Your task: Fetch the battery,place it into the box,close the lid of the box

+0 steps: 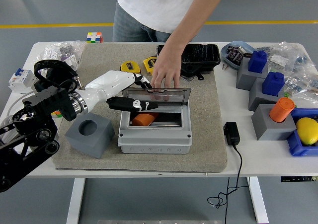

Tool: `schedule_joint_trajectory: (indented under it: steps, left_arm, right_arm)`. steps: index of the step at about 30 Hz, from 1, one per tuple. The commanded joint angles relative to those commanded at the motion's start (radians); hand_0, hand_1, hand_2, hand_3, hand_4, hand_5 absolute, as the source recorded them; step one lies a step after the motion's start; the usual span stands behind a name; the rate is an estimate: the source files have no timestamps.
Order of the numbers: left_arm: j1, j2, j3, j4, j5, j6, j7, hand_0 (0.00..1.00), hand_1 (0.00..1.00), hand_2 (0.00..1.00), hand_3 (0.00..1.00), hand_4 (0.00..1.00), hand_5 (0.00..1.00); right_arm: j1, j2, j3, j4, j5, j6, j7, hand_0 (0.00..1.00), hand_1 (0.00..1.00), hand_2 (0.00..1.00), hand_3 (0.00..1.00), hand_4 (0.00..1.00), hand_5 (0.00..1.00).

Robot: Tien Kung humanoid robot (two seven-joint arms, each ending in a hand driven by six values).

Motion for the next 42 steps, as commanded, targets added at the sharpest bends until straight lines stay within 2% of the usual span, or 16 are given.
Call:
schedule_joint_trajectory:
  steps: [6,20,30,35,38,42]
  left_arm:
    - [0.006,0.028,0.041,-0.043,-0.012,0.003,-0.003,0.766,0.753,0.709,0.717,0.998,0.998]
    - [0.015,0.049,0.083,-0.06,-0.021,-0.003,-0.001,0.771,0.756,0.71,0.718,0.998,0.998]
    - [0.03,0.063,0.111,-0.057,-0.037,-0.029,0.001,0.773,0.757,0.71,0.719,0.998,0.998]
    - [0.034,0.061,0.102,-0.053,-0.034,0.0,-0.016,0.777,0.757,0.709,0.719,0.998,0.998]
    - [0.039,0.048,0.063,-0.048,-0.02,0.031,-0.032,0.781,0.757,0.709,0.719,0.998,0.998]
    - [0.052,0.024,-0.009,-0.036,0.009,0.034,-0.036,0.781,0.757,0.709,0.719,0.998,0.998]
  right_arm:
    - [-0.002,-0.001,0.001,0.0,0.0,0.0,0.0,0.816,0.798,0.774,0.827,0.998,0.998]
    - [-0.001,-0.003,0.006,0.0,-0.001,0.0,-0.002,0.815,0.798,0.773,0.827,0.998,0.998]
    - [0.001,-0.004,0.007,0.0,0.002,0.0,-0.001,0.815,0.797,0.773,0.827,0.998,0.998]
    - [0.003,-0.005,0.011,0.0,0.0,-0.001,-0.001,0.815,0.796,0.773,0.826,0.998,0.998]
    - [0.004,-0.004,0.013,0.0,-0.003,-0.001,-0.001,0.814,0.796,0.773,0.825,0.998,0.998]
    - [0.006,0.001,0.013,0.0,-0.004,0.0,0.0,0.814,0.796,0.773,0.825,0.998,0.998]
